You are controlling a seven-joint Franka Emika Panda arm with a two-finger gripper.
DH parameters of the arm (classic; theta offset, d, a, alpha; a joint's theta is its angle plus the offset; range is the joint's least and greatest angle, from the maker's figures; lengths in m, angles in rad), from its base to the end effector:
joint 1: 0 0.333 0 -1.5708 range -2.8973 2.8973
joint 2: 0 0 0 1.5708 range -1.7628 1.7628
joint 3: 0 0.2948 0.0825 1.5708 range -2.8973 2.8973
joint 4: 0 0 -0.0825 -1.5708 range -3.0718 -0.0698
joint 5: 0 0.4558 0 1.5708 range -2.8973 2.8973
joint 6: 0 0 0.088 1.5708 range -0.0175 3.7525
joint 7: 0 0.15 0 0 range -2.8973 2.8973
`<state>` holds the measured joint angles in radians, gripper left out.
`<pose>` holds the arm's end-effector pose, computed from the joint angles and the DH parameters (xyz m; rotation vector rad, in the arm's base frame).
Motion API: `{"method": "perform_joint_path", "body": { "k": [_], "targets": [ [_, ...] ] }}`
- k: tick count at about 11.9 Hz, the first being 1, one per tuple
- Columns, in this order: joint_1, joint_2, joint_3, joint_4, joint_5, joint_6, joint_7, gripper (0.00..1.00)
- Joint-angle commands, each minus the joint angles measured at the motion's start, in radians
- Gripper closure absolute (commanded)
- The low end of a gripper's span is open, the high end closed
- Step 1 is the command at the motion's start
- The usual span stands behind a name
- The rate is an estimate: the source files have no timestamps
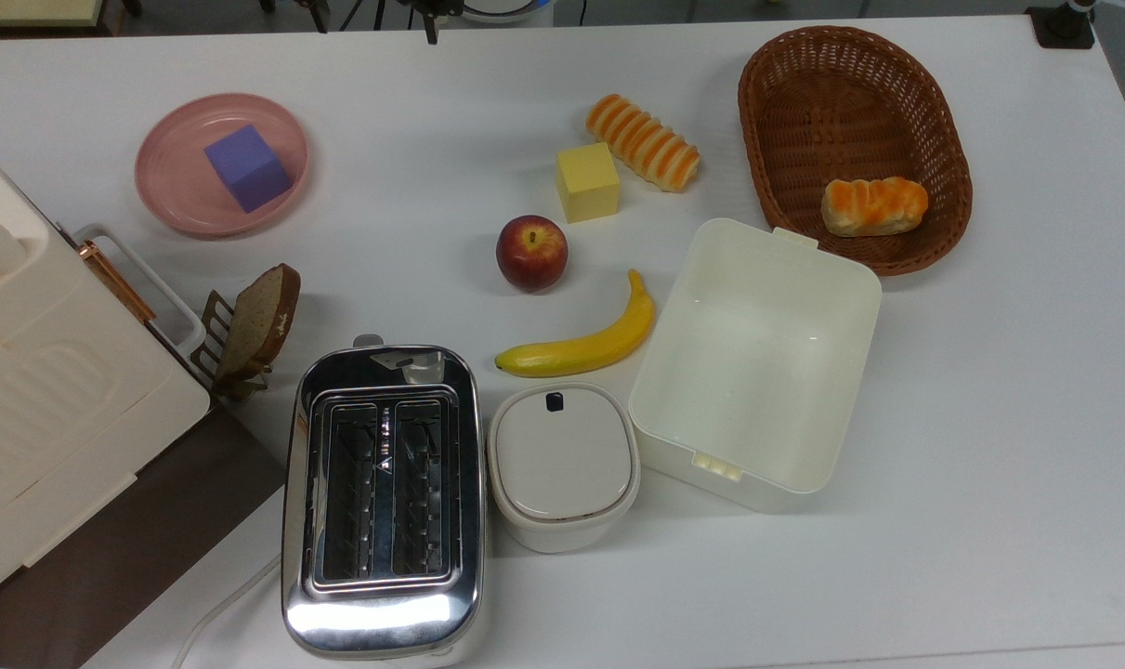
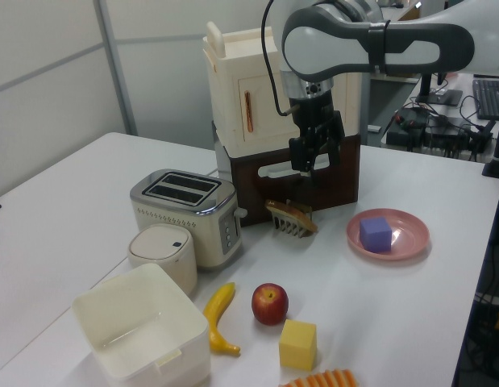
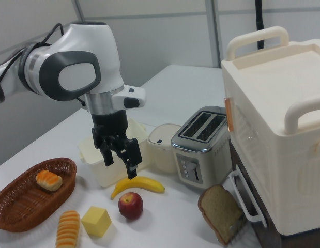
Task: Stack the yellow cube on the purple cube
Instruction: 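Move the open gripper toward the yellow cube beside the apple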
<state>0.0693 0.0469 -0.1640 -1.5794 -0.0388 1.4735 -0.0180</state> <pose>0.6167 -0.0632 0.5196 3.0922 -0.1206 -0.2396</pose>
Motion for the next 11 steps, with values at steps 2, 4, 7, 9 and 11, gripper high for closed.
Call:
{"method": "perform_joint_path", "body": {
  "k": [2,4,7,9,11],
  "targets": [
    [0.014,0.019,-0.008,0.006,-0.01,0.034,0.0,0.0],
    [0.015,0.021,-0.006,0.003,-0.006,0.044,0.003,0.0],
    [0.061,0.054,-0.005,-0.002,0.008,0.048,0.003,0.0],
    [0.137,0.059,-0.005,-0.017,0.043,0.048,0.003,0.0],
    [0.205,0.059,-0.003,-0.057,0.092,0.05,-0.014,0.0]
  ]
}}
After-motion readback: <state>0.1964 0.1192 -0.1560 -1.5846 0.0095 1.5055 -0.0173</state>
